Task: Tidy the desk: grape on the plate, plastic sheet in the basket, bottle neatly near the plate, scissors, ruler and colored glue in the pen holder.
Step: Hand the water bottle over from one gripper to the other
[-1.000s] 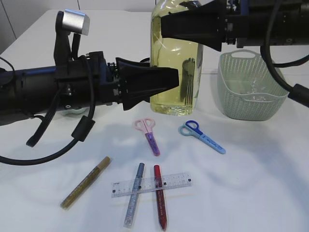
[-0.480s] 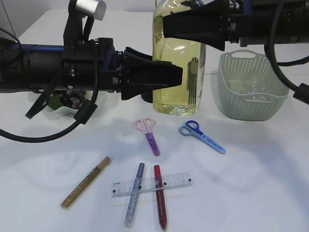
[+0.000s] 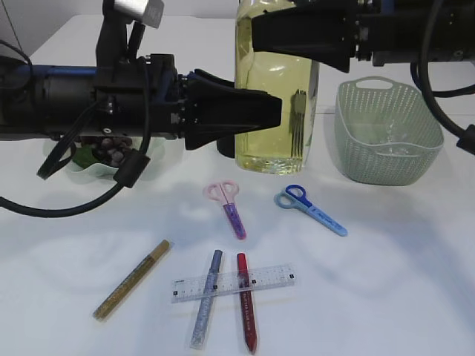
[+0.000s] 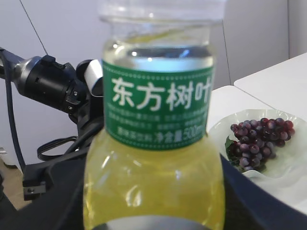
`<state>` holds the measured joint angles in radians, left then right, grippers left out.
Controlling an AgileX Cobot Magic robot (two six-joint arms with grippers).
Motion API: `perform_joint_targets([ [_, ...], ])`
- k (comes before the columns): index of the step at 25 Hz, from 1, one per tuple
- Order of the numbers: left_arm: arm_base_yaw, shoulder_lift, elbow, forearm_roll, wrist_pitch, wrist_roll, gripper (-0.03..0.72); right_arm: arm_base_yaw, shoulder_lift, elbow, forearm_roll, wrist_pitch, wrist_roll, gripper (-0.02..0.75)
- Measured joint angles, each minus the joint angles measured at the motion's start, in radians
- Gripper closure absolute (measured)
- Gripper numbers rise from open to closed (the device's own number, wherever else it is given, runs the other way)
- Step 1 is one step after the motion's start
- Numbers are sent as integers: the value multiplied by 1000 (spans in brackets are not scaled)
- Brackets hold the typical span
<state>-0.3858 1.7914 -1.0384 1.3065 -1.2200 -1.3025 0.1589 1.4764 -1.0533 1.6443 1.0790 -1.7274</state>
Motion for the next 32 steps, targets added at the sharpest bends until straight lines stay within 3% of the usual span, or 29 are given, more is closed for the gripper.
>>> perform_joint_targets([
  [12, -7, 0, -58, 71, 2, -36, 106, 0, -2, 0, 2, 4, 0, 279],
  [22, -58, 14, -68, 38, 30, -40, 106, -2, -3, 0, -23, 19, 4, 279],
  [32, -67, 14, -68, 36, 28, -40, 132, -2, -3, 0, -23, 34, 8, 279],
])
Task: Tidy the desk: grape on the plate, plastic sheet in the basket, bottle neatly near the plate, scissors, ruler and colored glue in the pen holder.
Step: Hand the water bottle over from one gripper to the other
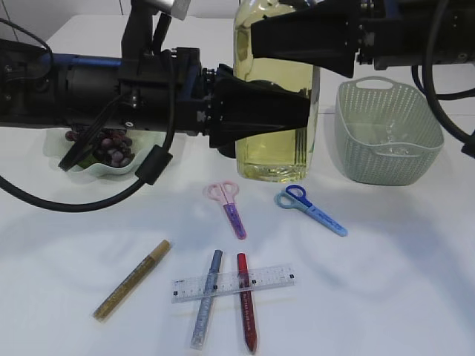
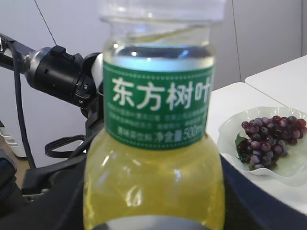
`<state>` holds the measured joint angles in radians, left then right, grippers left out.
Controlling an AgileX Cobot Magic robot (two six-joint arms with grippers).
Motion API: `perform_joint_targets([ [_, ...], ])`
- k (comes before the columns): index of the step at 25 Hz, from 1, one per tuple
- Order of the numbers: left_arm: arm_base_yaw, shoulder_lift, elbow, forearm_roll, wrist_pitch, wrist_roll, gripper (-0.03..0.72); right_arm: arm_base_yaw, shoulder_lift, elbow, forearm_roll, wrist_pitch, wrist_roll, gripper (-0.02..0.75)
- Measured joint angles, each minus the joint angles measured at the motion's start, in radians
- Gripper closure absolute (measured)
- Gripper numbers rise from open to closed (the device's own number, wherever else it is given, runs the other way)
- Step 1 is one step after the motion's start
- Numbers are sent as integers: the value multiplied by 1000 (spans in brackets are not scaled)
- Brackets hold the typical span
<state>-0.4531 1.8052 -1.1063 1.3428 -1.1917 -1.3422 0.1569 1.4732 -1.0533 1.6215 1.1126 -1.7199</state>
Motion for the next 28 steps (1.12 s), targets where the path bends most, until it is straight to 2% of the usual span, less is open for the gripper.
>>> perform_joint_targets([
  [9, 0, 0, -5, 9, 0, -9, 223, 0, 0, 0, -1, 0, -4, 278],
  [19, 0, 0, -5, 11, 0, -6, 232, 0, 0, 0, -4, 0, -4, 269],
  [25, 0, 2, -5, 5, 3, 38, 251, 0, 0, 0, -6, 0, -5, 156],
  [28, 0, 4, -5, -2, 6, 67, 252, 0, 0, 0, -2, 1, -5, 132],
])
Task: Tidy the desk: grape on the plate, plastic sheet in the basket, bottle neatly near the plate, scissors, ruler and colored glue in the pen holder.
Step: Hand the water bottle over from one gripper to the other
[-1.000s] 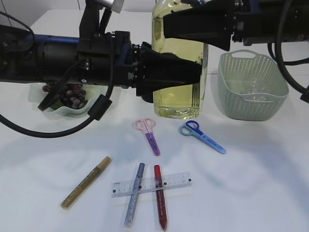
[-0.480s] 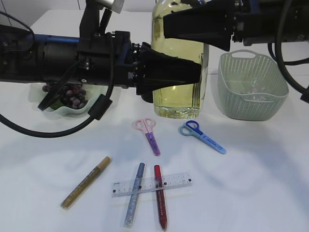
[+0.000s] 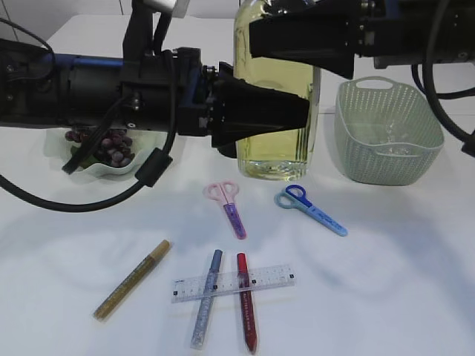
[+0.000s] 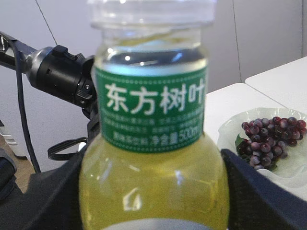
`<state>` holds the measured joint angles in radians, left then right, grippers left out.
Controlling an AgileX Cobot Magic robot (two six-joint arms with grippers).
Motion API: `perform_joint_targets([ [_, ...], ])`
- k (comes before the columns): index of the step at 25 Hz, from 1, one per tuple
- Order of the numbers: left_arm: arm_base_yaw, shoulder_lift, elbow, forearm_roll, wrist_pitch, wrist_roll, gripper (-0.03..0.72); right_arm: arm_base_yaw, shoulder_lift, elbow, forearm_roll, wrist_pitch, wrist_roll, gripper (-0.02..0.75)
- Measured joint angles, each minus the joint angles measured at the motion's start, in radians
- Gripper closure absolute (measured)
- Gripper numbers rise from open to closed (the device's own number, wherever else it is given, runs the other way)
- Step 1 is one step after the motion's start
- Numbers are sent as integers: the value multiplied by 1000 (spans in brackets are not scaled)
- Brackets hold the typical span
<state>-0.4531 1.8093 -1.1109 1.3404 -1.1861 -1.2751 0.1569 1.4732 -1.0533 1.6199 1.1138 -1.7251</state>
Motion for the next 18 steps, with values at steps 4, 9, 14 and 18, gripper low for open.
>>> perform_joint_targets([
  [4, -2, 0, 0, -9, 0, 24, 252, 2, 0, 0, 18, 5, 2, 130],
  [9, 10, 0, 0, -13, 0, 40, 252, 4, 0, 0, 47, 5, 3, 130],
  [14, 48, 0, 0, 8, 3, 49, 252, 6, -2, -32, 113, -5, 3, 130],
  [18, 84, 2, 0, 11, 34, 52, 253, 6, -8, -96, 131, -16, 3, 131],
])
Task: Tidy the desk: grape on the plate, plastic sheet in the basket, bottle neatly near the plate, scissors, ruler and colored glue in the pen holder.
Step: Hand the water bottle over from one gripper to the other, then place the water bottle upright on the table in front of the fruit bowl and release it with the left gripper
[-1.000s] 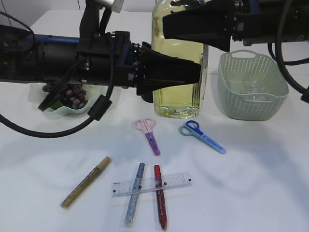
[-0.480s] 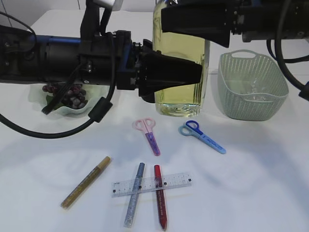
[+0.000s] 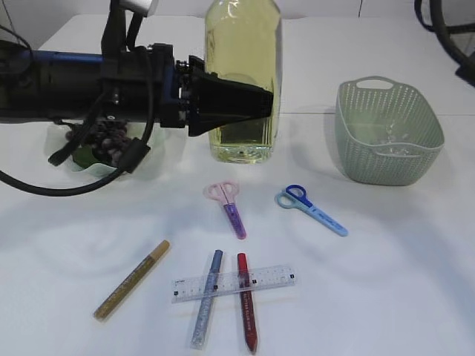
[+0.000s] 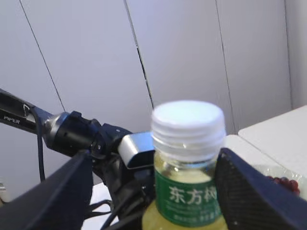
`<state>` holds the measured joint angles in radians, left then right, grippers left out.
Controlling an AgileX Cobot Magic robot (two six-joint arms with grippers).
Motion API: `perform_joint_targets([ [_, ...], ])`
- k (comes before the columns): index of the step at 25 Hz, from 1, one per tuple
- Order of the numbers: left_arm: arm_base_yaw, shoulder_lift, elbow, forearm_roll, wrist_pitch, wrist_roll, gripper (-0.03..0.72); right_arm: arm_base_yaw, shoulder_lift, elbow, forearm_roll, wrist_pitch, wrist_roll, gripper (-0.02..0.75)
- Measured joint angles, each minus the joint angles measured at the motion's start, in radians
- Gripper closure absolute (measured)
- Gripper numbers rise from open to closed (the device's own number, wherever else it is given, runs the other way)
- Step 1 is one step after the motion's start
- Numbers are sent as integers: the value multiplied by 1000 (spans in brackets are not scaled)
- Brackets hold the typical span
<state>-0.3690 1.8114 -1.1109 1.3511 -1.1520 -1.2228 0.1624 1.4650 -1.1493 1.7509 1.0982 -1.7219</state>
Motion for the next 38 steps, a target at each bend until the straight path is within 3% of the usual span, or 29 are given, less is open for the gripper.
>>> perform_joint_targets([
  [10, 31, 2, 4, 11, 20, -3, 253, 4, -8, -115, 8, -133, 13, 137],
  [15, 104, 2, 4, 15, 20, -3, 252, 4, -8, -115, -7, -171, 97, 144],
  [17, 134, 2, 4, 15, 20, -3, 253, 4, -8, -115, -70, -192, 162, 144],
  [26, 259, 2, 4, 53, 22, -10, 253, 4, -8, -115, -803, -259, 876, 155],
  [33, 317, 2, 4, 104, 22, -23, 253, 4, -8, -115, -1468, -139, 1548, 194],
  [36, 326, 2, 4, 106, 22, -25, 252, 4, -8, -115, -1659, -62, 1722, 203],
  [38, 326, 2, 4, 106, 22, -25, 253, 4, -8, -115, -1727, -27, 1769, 209],
])
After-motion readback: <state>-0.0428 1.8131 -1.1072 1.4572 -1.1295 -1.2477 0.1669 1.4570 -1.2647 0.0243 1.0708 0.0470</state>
